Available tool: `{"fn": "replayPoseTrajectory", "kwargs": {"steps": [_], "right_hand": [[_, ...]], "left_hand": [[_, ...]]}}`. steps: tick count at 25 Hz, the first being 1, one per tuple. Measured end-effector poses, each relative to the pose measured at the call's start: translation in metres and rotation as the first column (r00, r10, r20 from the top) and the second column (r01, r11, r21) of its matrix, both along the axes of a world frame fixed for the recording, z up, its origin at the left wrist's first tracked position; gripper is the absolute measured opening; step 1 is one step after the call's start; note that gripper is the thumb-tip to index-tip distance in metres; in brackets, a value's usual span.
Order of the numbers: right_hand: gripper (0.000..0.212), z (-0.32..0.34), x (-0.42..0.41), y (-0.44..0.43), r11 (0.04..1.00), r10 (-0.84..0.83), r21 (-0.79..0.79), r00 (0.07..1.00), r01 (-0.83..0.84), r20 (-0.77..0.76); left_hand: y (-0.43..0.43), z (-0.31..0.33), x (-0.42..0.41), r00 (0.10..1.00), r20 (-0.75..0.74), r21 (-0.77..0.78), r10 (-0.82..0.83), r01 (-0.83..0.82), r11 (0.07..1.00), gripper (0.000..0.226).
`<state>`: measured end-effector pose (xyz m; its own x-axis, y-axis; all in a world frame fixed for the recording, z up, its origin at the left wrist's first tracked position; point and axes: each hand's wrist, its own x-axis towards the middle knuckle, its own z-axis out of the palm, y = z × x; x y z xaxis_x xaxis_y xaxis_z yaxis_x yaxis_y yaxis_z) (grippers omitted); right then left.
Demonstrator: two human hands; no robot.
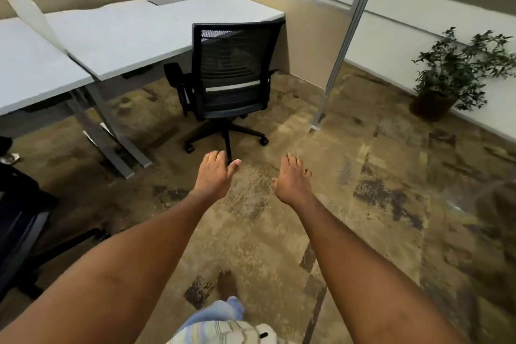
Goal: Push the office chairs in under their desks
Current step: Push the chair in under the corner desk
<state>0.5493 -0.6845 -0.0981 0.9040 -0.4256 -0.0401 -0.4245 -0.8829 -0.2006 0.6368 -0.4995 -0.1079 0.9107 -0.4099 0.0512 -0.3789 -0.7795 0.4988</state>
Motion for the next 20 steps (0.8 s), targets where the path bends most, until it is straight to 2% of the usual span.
{"fn": "replayPoseTrajectory", "kwargs": {"steps": [5,8,13,20], "right_hand": [[0.068,-0.005,0.107,-0.064,1.000,0.008,-0.001,1.000,-0.008,0.001],[0.064,0.003,0.178,-0.098,1.000,-0.001,0.007,1.000,0.001,-0.006],[0.057,0.032,0.295,-0.139,0.999,-0.033,-0.019,0.996,0.035,0.084],[0.060,0.060,0.441,-0.184,0.995,0.086,-0.066,0.976,-0.074,0.198]], "left_hand": [[-0.062,-0.010,0.121,0.999,0.023,-0.024,0.040,-0.039,0.999,0.064],[-0.093,0.005,0.201,0.997,0.005,-0.068,0.071,-0.070,0.995,0.061],[-0.123,0.042,0.319,0.985,0.090,-0.133,0.147,-0.135,0.982,0.055],[-0.157,0.071,0.448,0.937,0.202,-0.166,0.286,-0.256,0.953,0.059]]}}
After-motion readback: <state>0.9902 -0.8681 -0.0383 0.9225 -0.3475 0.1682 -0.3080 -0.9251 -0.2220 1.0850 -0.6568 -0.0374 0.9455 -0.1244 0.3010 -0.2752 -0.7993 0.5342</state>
